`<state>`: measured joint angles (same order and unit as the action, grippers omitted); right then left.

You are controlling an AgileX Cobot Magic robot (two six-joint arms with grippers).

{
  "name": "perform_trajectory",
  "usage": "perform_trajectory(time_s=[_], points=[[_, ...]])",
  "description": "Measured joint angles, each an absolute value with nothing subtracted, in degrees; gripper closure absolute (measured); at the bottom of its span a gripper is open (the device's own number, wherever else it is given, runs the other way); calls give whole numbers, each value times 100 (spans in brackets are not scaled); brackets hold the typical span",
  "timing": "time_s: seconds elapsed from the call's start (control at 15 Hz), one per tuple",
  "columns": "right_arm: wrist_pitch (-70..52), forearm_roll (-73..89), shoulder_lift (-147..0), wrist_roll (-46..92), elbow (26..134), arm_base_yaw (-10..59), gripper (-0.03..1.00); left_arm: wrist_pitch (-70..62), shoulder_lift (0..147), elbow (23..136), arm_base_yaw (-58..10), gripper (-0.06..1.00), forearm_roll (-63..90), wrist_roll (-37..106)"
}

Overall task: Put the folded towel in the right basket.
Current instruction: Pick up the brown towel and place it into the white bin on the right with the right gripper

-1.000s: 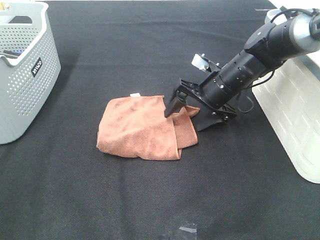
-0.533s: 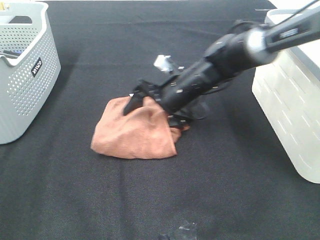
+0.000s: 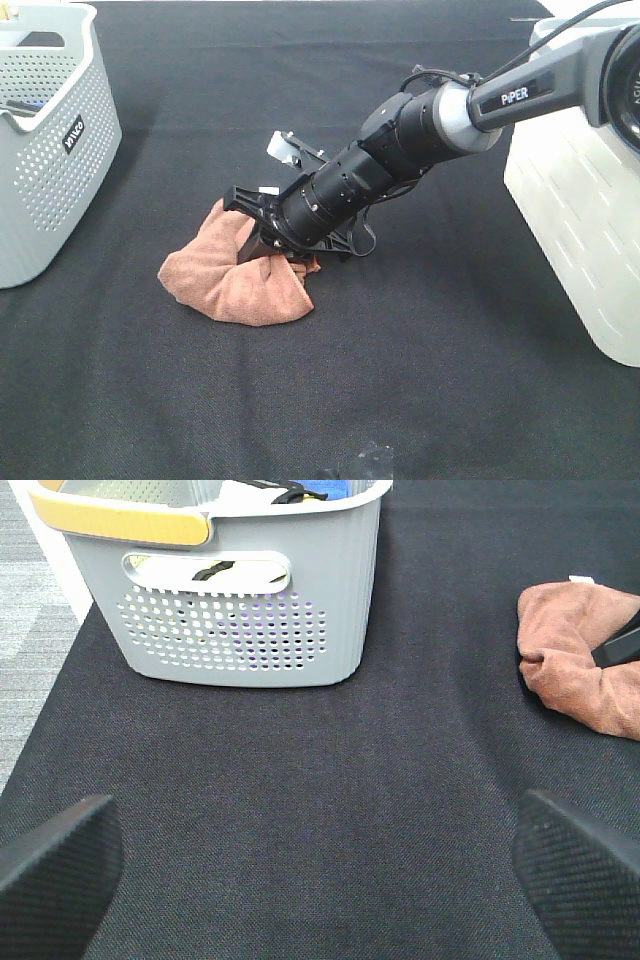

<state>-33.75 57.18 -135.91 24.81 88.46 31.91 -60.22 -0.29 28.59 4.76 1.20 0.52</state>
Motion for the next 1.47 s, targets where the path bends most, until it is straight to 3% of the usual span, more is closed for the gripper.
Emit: perform_trajectory(time_s=[0.33,0.67,0.73,0.87,1.2,1.47], points=[[-4148,5535,-12422,2492,8824,2704,75,-6022,-29,2859,476,-4,120,52],[-4922,5437,-10010,2492,8824,1140,75,-6022,-29,2859,476,-4,120,52],[-4922,5437,-10010,2492,8824,1140,75,-6022,-29,2859,476,-4,120,52],[-5025,5128,-9133,2492,8824,258,75,-6022,-29,2859,476,-4,120,52],[-5924,2779,-8755,2492,8824,-1106,75,-6022,-29,2859,476,-4,120,52],[-5907,900,-9139,2206,8824,-1152,75,-6022,-29,2859,476,-4,120,52]])
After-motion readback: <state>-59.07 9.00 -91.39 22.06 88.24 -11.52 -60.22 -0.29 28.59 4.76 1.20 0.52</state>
